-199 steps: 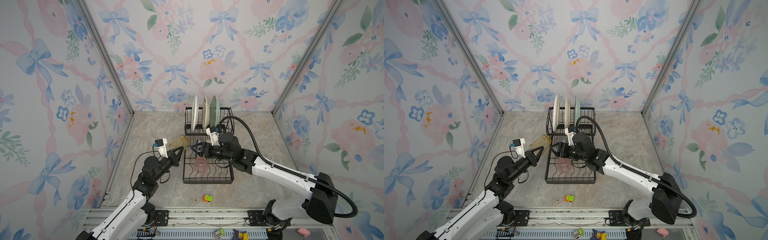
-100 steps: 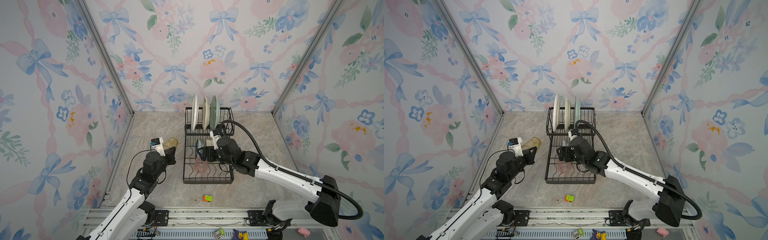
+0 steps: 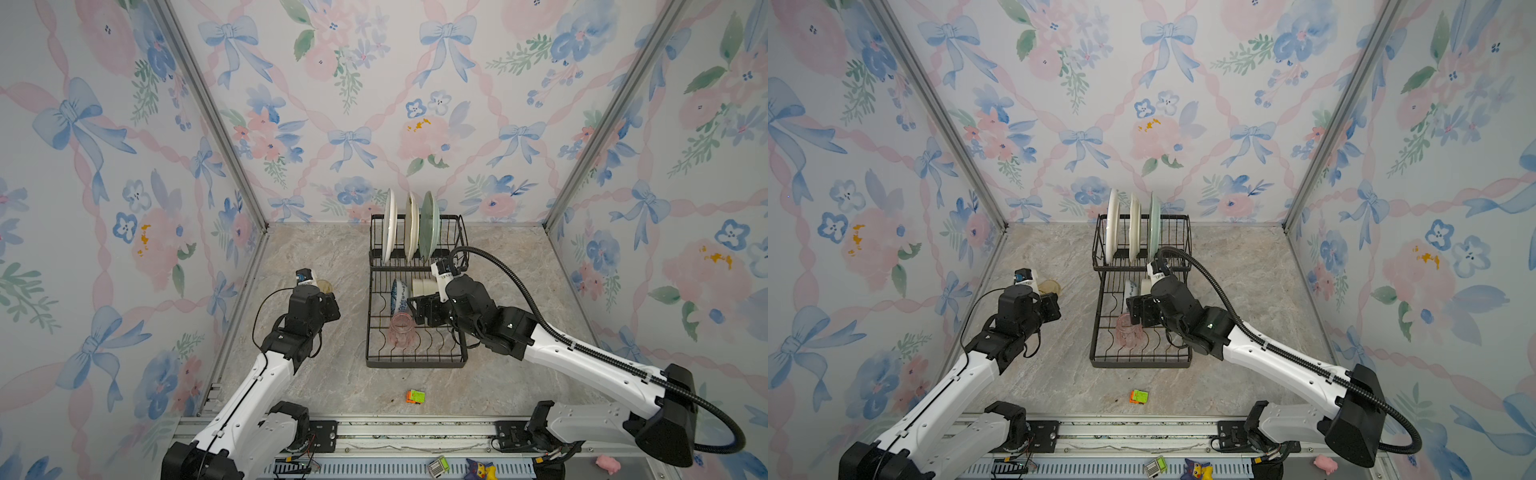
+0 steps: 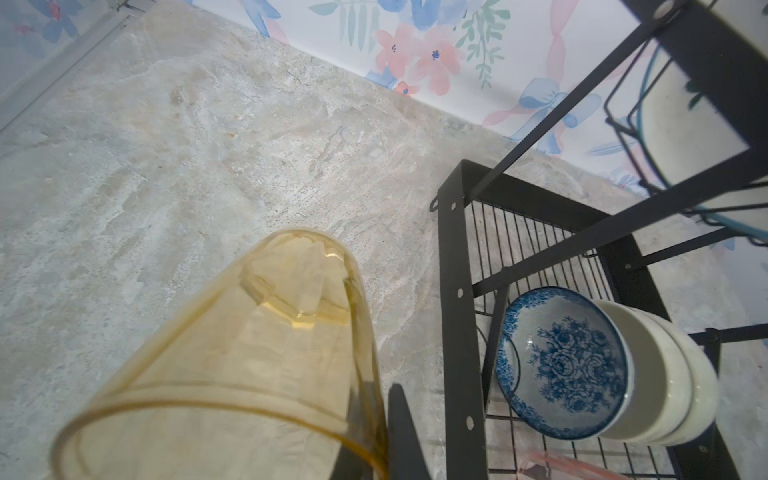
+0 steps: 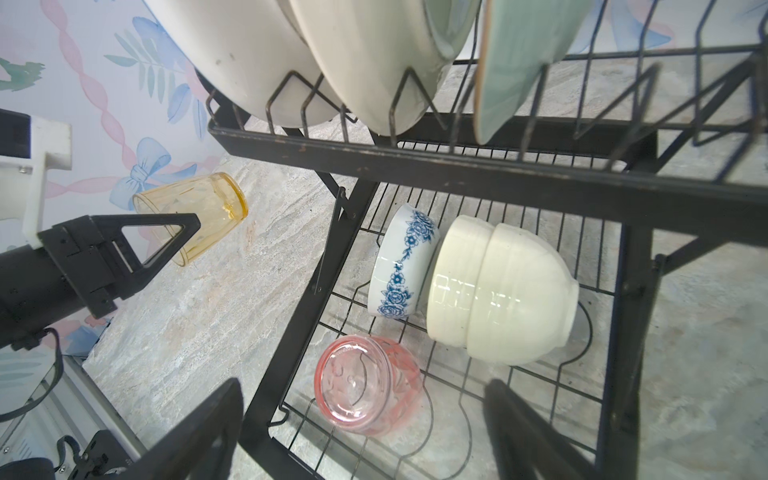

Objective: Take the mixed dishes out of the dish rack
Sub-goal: 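Set the amber glass down with the left gripper while the right reaches into the rack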

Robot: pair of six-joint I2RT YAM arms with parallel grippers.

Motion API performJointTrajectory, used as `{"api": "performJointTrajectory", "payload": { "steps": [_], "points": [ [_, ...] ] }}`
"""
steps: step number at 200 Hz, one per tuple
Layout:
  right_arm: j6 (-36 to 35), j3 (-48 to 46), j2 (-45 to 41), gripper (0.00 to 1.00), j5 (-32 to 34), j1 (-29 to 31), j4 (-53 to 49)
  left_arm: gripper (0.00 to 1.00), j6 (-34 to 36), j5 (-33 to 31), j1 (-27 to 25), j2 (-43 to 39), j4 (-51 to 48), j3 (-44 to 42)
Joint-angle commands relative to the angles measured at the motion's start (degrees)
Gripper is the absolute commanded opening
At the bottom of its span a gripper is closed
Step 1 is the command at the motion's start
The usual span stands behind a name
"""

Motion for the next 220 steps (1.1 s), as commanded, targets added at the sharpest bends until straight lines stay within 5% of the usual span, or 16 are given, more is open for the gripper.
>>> {"api": "performJointTrajectory", "payload": {
  "steps": [1,86,220],
  "points": [
    [-1.16,-1.71,-2.14,0.92,0.16,-1.05,-1.89,0.00,3.34,-1.78,1.00,3.23,-2.27,3.26],
    [-2.37,-1.04,-1.31,0.92,-3.08,-2.22,-4.12,0.01,7.94,-0.29,4.88,22.87,-8.49,13.45],
    [-2.73,1.49,2.58,0.92,-9.46,-5.35,-5.47,0.05,11.39,2.15,8.15,33.66,-11.82,24.22]
  ]
}}
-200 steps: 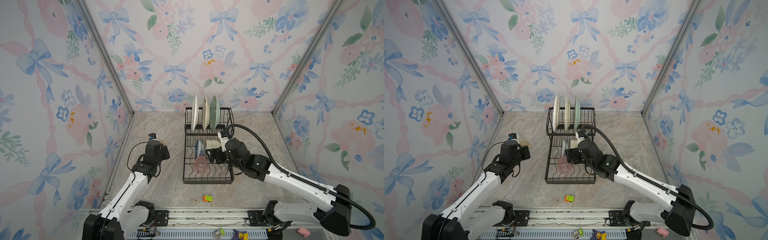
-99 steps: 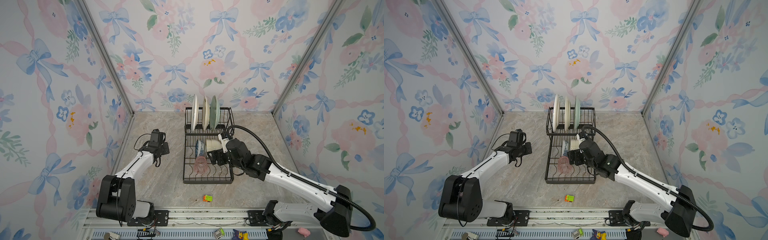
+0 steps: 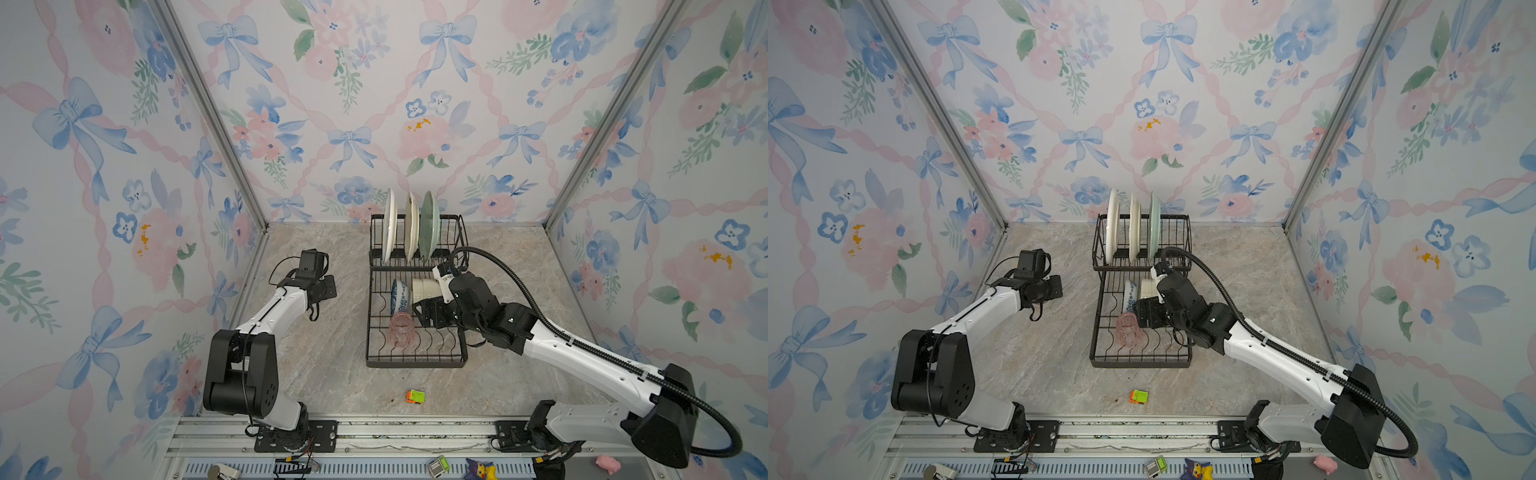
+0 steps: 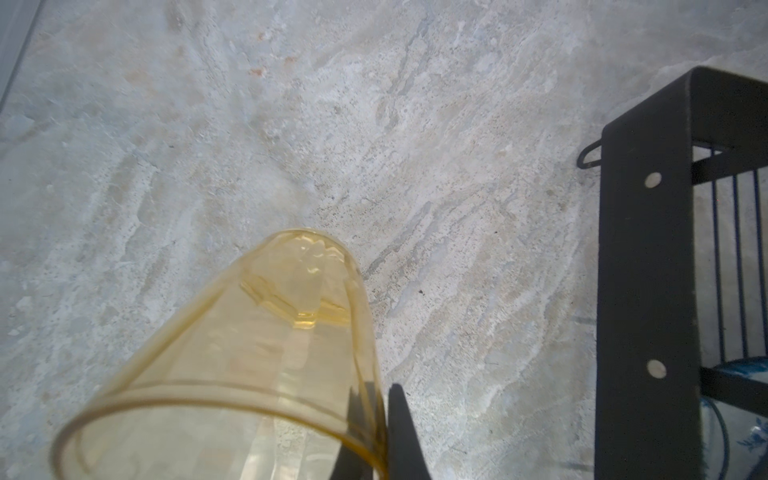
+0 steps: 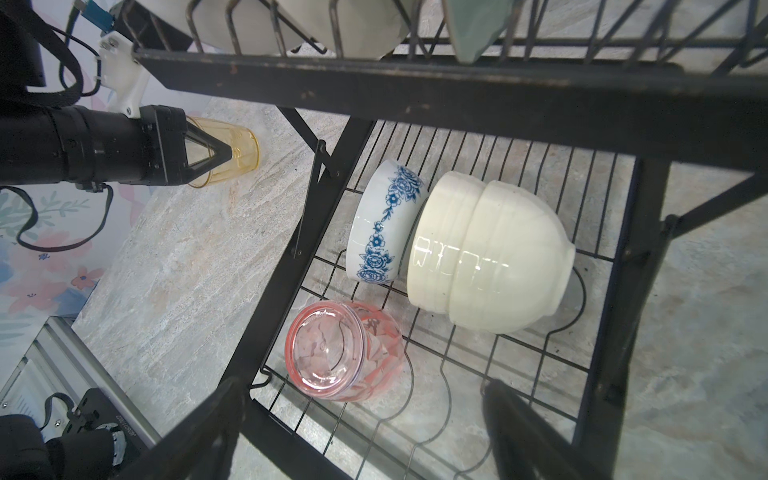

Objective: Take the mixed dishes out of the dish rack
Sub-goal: 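Set the amber glass down with the left gripper while the right reaches into the rack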

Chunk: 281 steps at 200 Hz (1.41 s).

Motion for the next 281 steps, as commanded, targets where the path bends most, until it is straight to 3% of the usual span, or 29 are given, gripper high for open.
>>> {"api": "performJointTrajectory", "payload": {
  "steps": [1,81,117,131,140,158,281],
  "points": [
    [-0.61,1.85,0.88,0.92,-1.87,-0.97,-1.77,0.05,1.56,1.28,0.53,1.64,-1.56,2.64],
    [-0.17,1.84,0.88,0.92,-2.61,-1.26,-2.58,0.16,2.08,3.40,0.55,7.51,-2.05,7.07],
    [0.15,1.73,0.71,0.92,-2.80,-1.31,-3.37,0.41,1.56,4.46,0.48,8.57,-2.02,8.00],
    [0.33,1.64,0.66,0.92,-2.95,-1.33,-3.37,0.59,1.56,4.20,0.36,8.07,-2.05,8.26],
    [0.33,1.49,0.70,0.92,-2.93,-1.25,-3.30,0.77,1.72,3.57,0.18,7.53,-2.04,8.47],
    [0.41,1.74,0.87,0.92,-3.04,-1.25,-3.27,0.97,1.89,2.11,-0.08,6.10,-1.96,9.07],
    [-0.26,2.84,2.02,0.92,-3.79,-1.19,-3.13,0.98,2.45,0.03,-1.79,-0.41,-1.91,13.14]
  ]
}}
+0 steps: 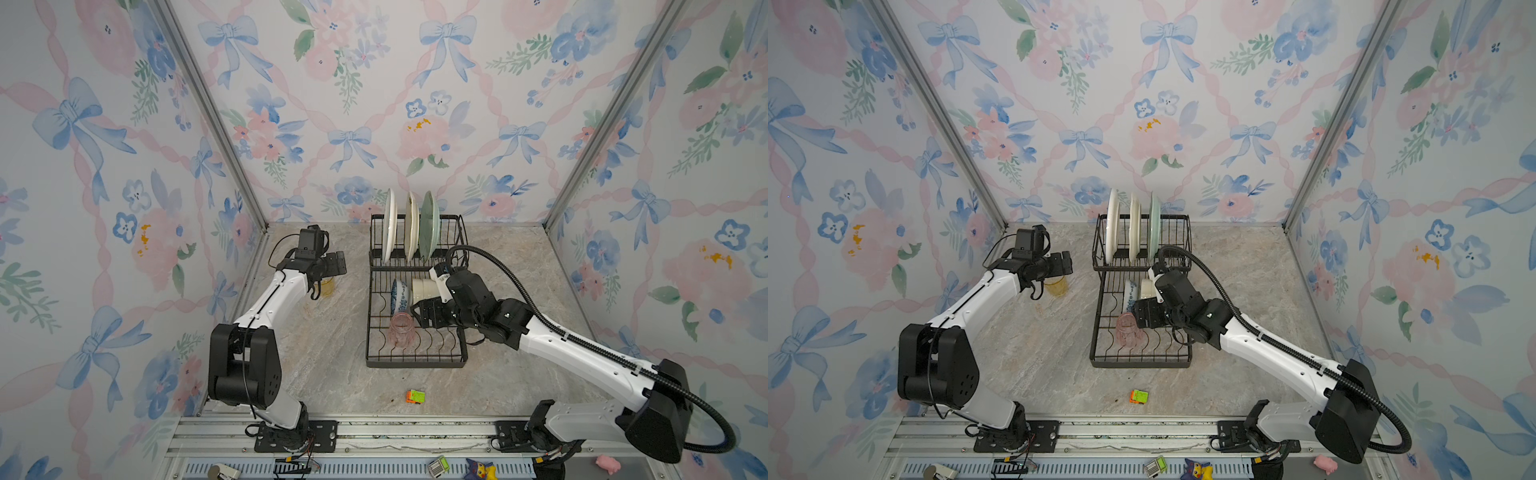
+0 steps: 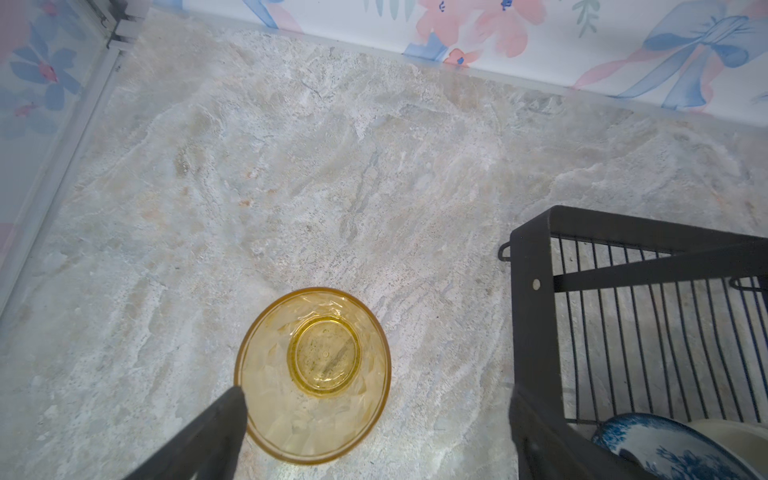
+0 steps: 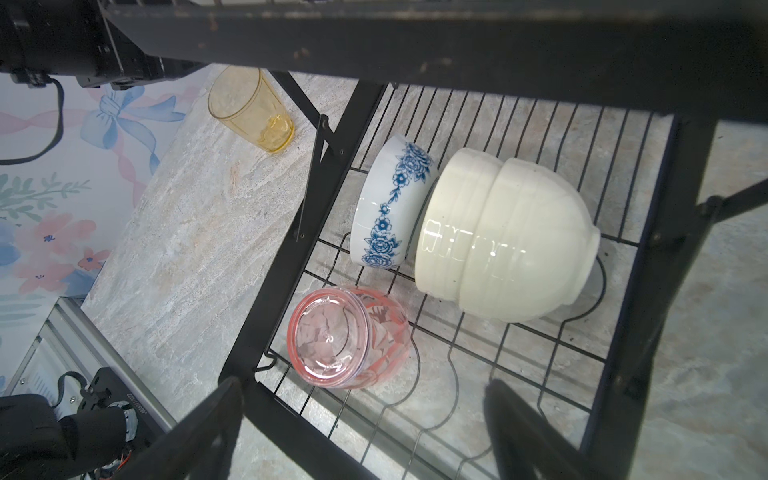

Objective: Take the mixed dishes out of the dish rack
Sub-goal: 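Set the amber glass down with the left gripper while the right reaches into the rack, then close the right gripper on the pink glass while the left arm advances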

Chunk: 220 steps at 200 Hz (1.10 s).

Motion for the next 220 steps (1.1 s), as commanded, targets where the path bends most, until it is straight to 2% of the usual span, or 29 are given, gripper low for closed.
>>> {"api": "performJointTrajectory", "payload": {
  "steps": [1,69,124,152,190,220],
  "points": [
    [-0.28,1.08,0.14,0.92,-0.65,-0.43,-0.66,0.98,0.72,-0.97,-0.66,-2.90,-0.25,0.93],
    [0.95,0.77,0.57,0.92,-0.29,1.87,-0.24,0.98,-1.60,-3.04,-3.74,-13.73,-0.21,-4.32],
    [3.19,1.44,4.82,0.92,0.69,6.56,2.17,0.98,-4.90,-6.96,-9.21,-28.37,-0.19,-14.63],
    [4.32,2.79,8.51,0.92,1.41,8.56,2.22,0.98,-6.67,-5.82,-10.40,-33.66,-0.19,-18.69],
    [5.46,2.99,11.27,0.91,4.50,10.17,2.51,0.98,-6.81,-5.62,-10.62,-39.48,-0.19,-21.55],
    [6.14,4.34,13.73,0.90,4.46,10.33,2.88,0.98,-6.42,-5.27,-10.58,-39.96,-0.19,-22.23]
  ]
}}
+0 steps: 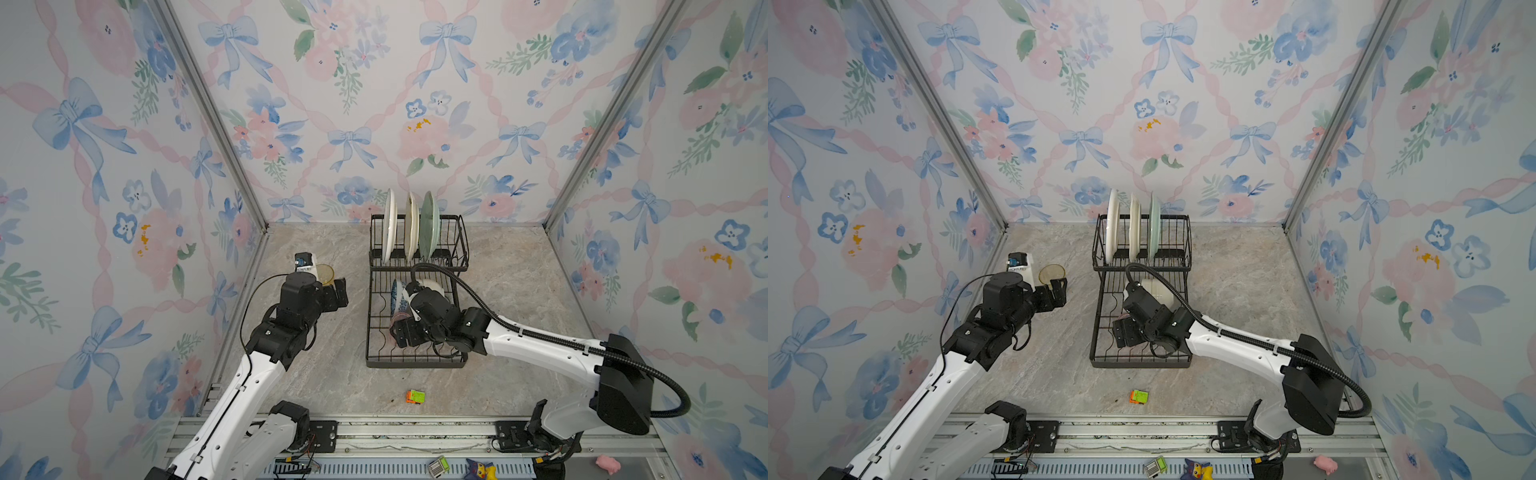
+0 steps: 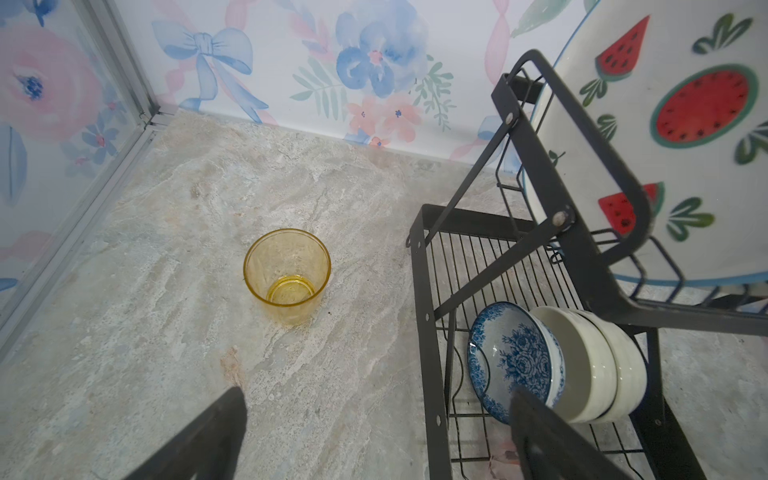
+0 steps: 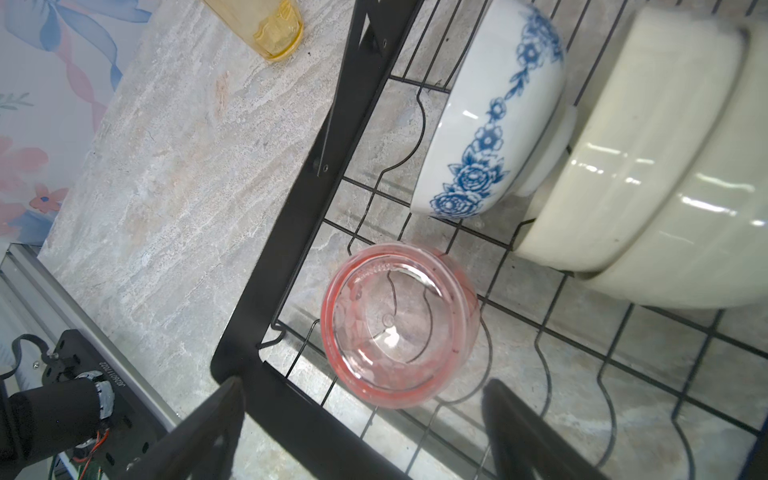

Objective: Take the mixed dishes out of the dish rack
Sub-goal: 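Close the right gripper on the pink glass while the left arm advances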

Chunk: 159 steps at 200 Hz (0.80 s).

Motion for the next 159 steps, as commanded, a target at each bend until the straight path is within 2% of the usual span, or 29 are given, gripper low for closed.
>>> {"api": "performJointTrajectory", "payload": {
  "steps": [1,69,159],
  "points": [
    [1.33,3.03,1.79,0.90,1.77,0.83,0.50,0.98,-0.73,-0.29,-0.26,-0.24,-0.01,-1.02],
    [1.42,5.11,4.62,0.90,5.81,1.20,-2.71,0.98,-1.79,0.34,-0.32,0.15,0.08,-1.92],
    [1.77,5.38,7.91,0.88,5.66,2.01,-2.69,0.98,-1.80,1.08,-0.28,0.09,0.73,-1.63]
  ]
}}
